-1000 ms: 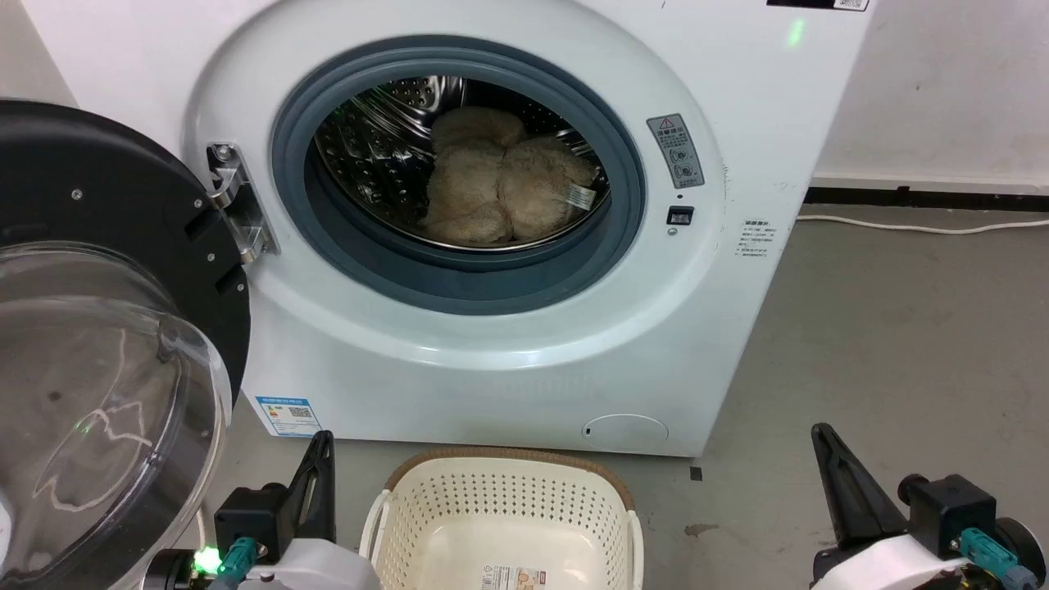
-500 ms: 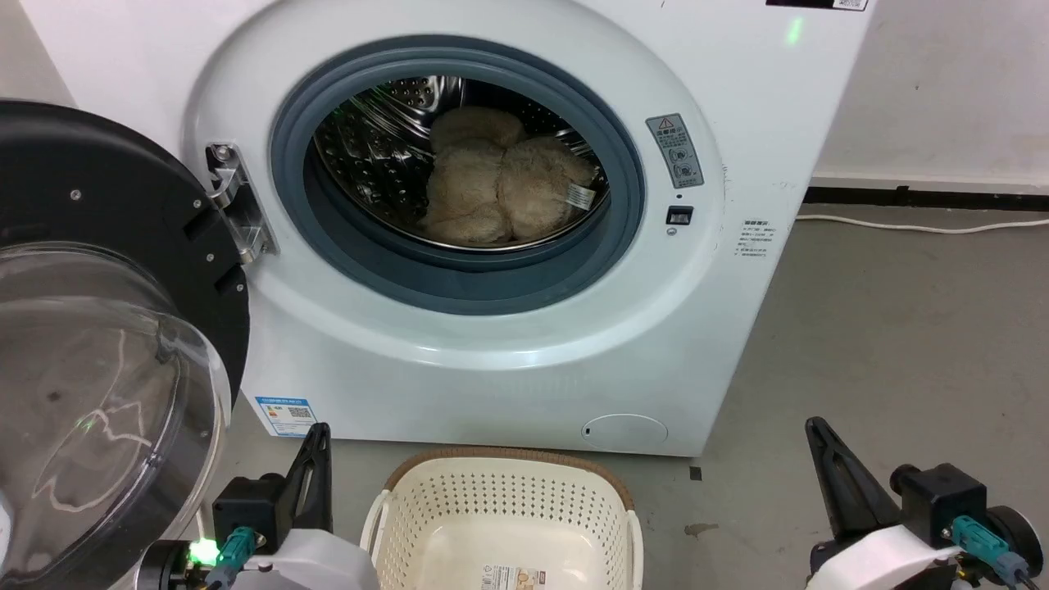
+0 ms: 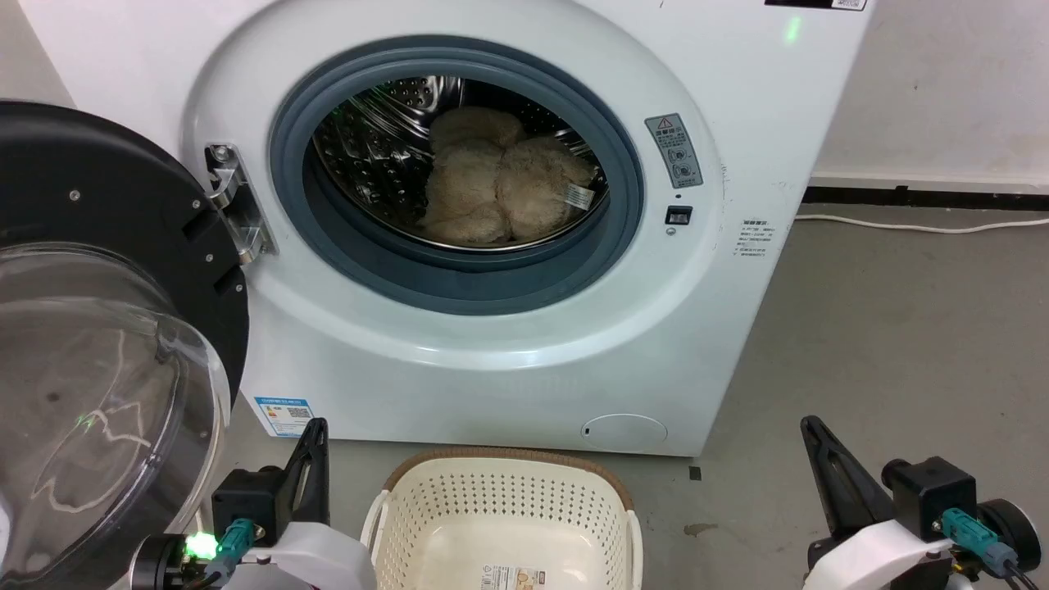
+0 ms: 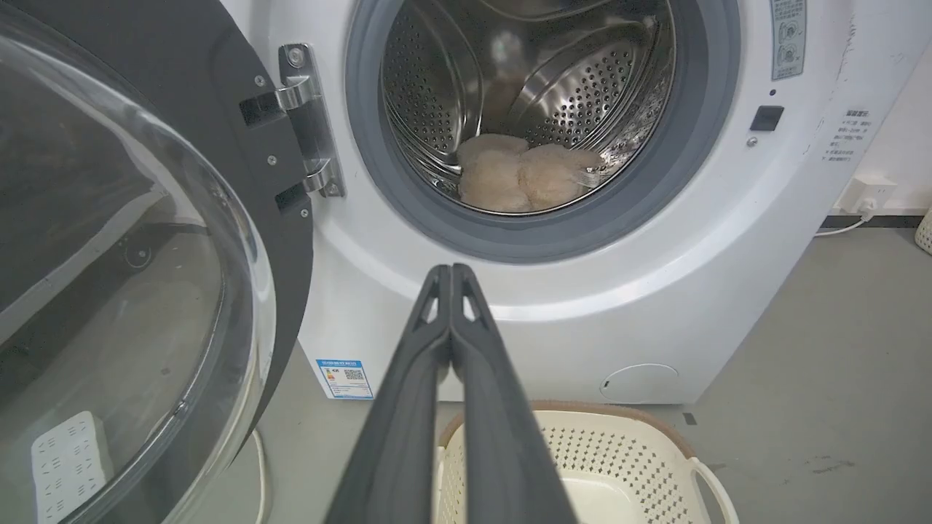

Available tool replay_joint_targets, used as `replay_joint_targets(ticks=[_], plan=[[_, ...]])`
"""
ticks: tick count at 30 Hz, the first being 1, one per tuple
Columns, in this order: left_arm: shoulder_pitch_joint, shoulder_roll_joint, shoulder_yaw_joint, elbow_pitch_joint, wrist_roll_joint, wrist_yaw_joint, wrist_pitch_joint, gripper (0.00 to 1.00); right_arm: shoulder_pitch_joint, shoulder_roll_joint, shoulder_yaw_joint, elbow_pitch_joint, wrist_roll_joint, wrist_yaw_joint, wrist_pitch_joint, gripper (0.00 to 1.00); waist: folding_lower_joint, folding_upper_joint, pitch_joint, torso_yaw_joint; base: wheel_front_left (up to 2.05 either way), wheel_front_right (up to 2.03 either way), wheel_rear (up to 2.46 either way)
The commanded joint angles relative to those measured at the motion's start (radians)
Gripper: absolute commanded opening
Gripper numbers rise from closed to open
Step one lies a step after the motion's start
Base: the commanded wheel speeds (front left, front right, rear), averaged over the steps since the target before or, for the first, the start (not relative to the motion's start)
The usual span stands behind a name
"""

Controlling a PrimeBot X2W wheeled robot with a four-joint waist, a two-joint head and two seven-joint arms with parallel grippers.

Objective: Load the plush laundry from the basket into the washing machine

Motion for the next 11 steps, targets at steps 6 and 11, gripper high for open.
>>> replay_joint_targets(ticks=[6, 11], plan=[[-0.018, -0.001, 0.009, -0.015, 0.017, -0.005, 0.018, 0.0, -0.024, 0.005, 0.001, -0.008, -0.018, 0.001, 0.019, 0.0, 0.0, 0.0, 0.0, -0.001, 0.0, 0.0, 0.0], [-0.02, -0.001, 0.01, -0.018, 0.02, -0.006, 0.024, 0.0, -0.026, 0.005, 0.001, -0.009, -0.023, 0.001, 0.025, 0.0, 0.0, 0.0, 0.0, -0.001, 0.0, 0.0, 0.0]])
